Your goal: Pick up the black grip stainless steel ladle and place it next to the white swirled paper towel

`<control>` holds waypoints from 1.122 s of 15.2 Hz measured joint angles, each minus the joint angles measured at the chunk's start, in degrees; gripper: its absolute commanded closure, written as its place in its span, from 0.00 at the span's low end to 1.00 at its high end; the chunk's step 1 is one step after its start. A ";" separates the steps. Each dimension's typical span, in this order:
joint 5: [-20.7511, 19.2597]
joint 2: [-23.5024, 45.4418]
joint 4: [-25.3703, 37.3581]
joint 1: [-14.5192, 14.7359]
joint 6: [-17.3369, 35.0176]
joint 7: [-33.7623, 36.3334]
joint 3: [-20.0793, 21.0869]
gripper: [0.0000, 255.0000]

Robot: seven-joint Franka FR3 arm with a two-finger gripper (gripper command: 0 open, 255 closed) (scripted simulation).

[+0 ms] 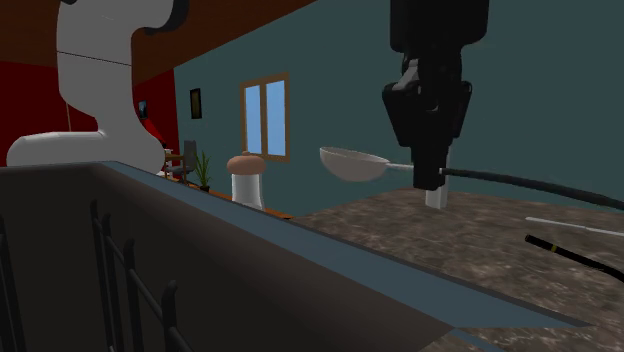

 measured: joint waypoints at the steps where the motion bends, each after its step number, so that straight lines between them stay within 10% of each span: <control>1: -0.03 -0.04 0.68 0.02 -0.72 0.12 0.01 1.00; 17: -0.23 1.74 15.58 -0.10 -13.77 1.47 -0.01 1.00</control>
